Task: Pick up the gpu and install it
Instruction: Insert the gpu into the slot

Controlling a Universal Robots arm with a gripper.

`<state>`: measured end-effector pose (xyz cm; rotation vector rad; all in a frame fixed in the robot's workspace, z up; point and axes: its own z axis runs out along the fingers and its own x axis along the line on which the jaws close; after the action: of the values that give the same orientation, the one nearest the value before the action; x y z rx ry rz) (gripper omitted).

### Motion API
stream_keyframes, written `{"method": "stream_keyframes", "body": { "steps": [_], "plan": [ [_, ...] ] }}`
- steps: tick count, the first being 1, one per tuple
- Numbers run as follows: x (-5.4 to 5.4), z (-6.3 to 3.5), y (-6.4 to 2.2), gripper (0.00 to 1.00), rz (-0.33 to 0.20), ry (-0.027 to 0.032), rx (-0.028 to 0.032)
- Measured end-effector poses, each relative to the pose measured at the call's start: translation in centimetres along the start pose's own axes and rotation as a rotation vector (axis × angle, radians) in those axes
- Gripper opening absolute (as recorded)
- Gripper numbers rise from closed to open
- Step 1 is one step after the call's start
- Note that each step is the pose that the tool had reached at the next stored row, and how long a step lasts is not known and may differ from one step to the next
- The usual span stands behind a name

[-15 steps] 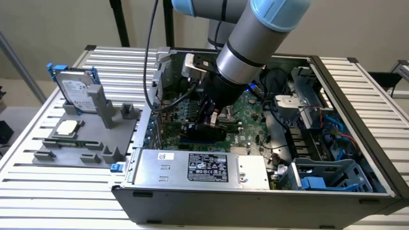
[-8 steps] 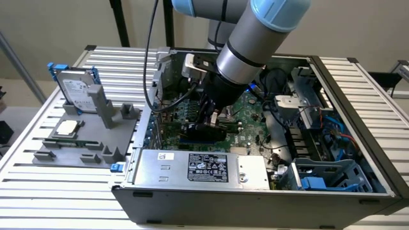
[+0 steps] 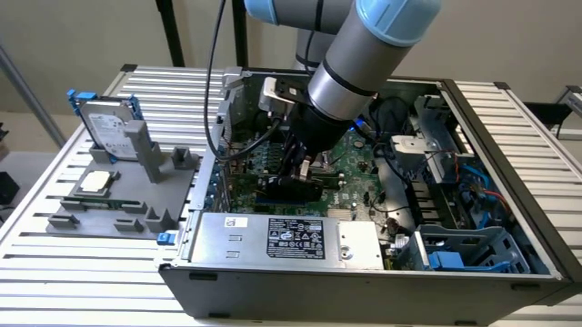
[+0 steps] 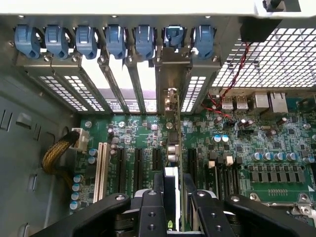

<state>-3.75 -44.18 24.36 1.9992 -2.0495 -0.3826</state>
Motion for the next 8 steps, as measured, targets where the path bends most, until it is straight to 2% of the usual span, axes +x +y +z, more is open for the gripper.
{"method": "stream_keyframes", "body": {
  "steps": [8],
  "plan": [
    [-0.01, -0.01, 0.01, 0.28, -0.003, 0.0009, 0.0001]
  ]
}}
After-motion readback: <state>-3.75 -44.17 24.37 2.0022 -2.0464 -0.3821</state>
